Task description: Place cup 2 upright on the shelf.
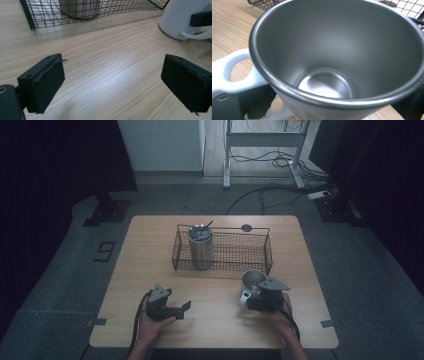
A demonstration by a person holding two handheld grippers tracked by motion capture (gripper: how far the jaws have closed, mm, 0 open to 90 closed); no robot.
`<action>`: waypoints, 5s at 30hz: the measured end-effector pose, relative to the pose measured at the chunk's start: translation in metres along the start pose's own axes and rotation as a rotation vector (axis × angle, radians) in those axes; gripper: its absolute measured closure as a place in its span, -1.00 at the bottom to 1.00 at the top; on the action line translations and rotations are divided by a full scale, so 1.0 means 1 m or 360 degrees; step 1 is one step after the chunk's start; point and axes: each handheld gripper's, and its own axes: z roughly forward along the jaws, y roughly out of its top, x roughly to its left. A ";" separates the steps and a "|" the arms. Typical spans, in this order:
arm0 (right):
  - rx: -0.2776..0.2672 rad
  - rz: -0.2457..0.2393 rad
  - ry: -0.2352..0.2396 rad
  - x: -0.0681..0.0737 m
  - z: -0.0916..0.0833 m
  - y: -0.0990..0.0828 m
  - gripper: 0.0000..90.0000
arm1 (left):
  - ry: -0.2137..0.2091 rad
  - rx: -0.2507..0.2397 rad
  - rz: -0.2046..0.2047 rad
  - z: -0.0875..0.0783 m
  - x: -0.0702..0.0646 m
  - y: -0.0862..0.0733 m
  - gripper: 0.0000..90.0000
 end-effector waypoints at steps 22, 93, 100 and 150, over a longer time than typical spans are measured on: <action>-0.0042 0.0016 -0.0016 -0.003 -0.010 0.003 -0.82 | 0.0002 -0.0005 -0.0002 -0.001 0.001 0.000 -0.88; -0.0183 0.0039 -0.0029 -0.011 -0.019 0.084 -0.82 | -0.0015 -0.0011 -0.0024 -0.002 0.003 -0.001 -0.88; -0.0185 0.0042 -0.0029 -0.012 -0.016 0.090 -0.82 | -0.0016 -0.0012 -0.0028 -0.002 0.003 -0.001 -0.88; -0.0167 0.0068 -0.0079 -0.033 0.007 0.119 -0.82 | -0.0019 -0.0023 -0.0049 -0.005 0.006 -0.001 -0.88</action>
